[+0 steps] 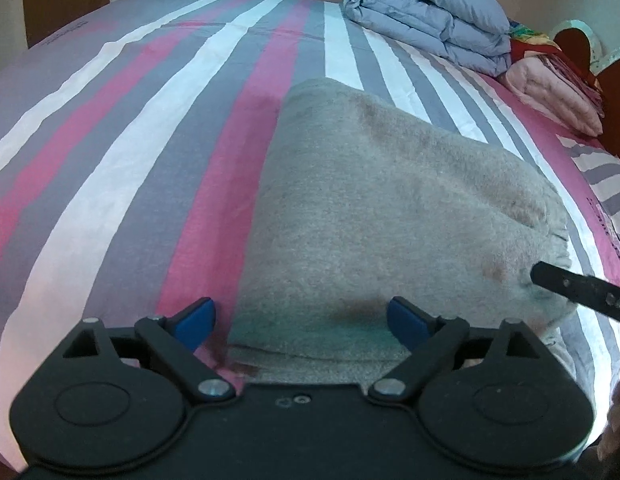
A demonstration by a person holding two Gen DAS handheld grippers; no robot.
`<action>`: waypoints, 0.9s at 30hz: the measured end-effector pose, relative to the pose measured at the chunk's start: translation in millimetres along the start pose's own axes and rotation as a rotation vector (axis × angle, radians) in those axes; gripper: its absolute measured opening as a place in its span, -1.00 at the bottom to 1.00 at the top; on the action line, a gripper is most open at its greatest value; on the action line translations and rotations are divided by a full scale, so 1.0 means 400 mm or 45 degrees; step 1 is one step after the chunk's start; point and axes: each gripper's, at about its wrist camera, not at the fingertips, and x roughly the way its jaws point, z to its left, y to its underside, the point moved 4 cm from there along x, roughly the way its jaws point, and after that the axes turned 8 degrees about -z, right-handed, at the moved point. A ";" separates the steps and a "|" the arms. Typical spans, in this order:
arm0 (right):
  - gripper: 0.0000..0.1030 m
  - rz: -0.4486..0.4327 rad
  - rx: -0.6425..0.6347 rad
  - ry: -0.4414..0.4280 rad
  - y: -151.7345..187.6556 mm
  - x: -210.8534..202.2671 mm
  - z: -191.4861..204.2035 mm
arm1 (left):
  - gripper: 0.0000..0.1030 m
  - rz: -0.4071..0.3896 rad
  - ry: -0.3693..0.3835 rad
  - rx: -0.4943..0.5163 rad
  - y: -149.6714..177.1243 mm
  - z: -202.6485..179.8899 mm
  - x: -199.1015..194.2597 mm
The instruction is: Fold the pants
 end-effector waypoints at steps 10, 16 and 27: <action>0.29 -0.016 -0.004 -0.007 -0.044 -0.033 0.007 | 0.64 -0.049 -0.037 0.072 -0.007 -0.028 -0.048; 0.55 -0.130 -0.082 -0.004 -0.038 -0.108 0.039 | 0.66 -0.063 0.005 0.070 -0.007 -0.035 -0.084; 0.55 0.102 0.279 -0.052 -0.016 -0.029 -0.103 | 0.66 0.005 -0.005 -0.064 -0.063 0.046 0.005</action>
